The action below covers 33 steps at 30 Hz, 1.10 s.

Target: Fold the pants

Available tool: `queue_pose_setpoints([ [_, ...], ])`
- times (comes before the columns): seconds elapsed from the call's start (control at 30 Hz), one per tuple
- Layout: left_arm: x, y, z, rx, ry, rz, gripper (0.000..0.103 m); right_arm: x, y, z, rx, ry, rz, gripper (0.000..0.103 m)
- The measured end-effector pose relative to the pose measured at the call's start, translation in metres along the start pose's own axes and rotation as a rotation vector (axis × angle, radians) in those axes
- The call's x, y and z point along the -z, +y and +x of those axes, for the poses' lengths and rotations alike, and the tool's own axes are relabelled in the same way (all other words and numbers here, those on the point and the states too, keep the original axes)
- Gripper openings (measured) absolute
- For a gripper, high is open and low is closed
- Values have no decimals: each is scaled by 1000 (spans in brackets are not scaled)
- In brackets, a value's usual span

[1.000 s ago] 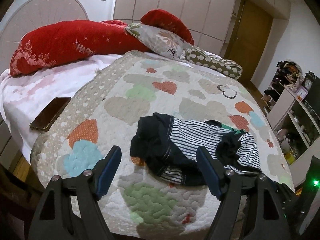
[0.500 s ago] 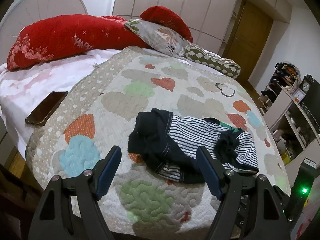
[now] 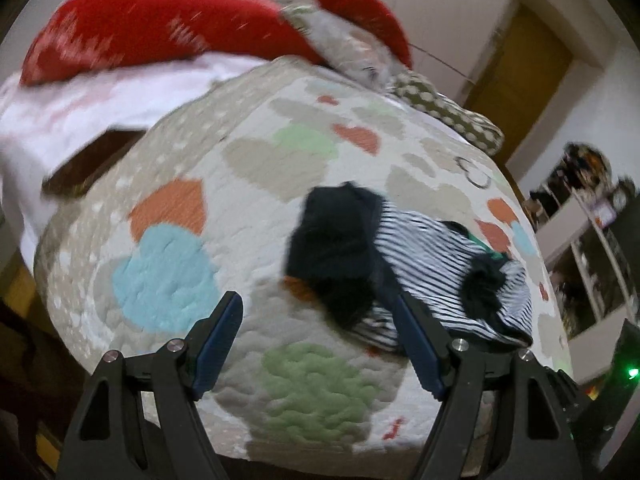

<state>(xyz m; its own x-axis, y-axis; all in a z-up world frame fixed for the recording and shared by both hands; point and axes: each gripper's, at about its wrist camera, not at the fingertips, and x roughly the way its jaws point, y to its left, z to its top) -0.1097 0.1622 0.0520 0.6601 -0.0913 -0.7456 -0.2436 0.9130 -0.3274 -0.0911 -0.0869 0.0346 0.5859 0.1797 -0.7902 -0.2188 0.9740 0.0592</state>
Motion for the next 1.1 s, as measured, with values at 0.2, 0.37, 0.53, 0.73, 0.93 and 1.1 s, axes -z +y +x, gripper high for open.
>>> queue_pose_setpoints([
  [0.2,0,55,5,38,19,-169,76,-48,25,8,-124,50,-104,71],
  [0.37,8,82,15,159,61,-291,76,-102,75,40,-239,164,-174,71],
  [0.53,13,94,16,212,59,-342,76,-138,133,93,-295,332,-217,71],
  [0.73,18,93,15,227,51,-338,76,-137,179,150,-136,466,-298,74],
  [0.93,18,84,14,246,50,-312,76,-131,196,158,-65,488,-427,60],
  [1.1,9,60,21,231,60,-232,76,-138,169,136,-145,433,-363,34],
])
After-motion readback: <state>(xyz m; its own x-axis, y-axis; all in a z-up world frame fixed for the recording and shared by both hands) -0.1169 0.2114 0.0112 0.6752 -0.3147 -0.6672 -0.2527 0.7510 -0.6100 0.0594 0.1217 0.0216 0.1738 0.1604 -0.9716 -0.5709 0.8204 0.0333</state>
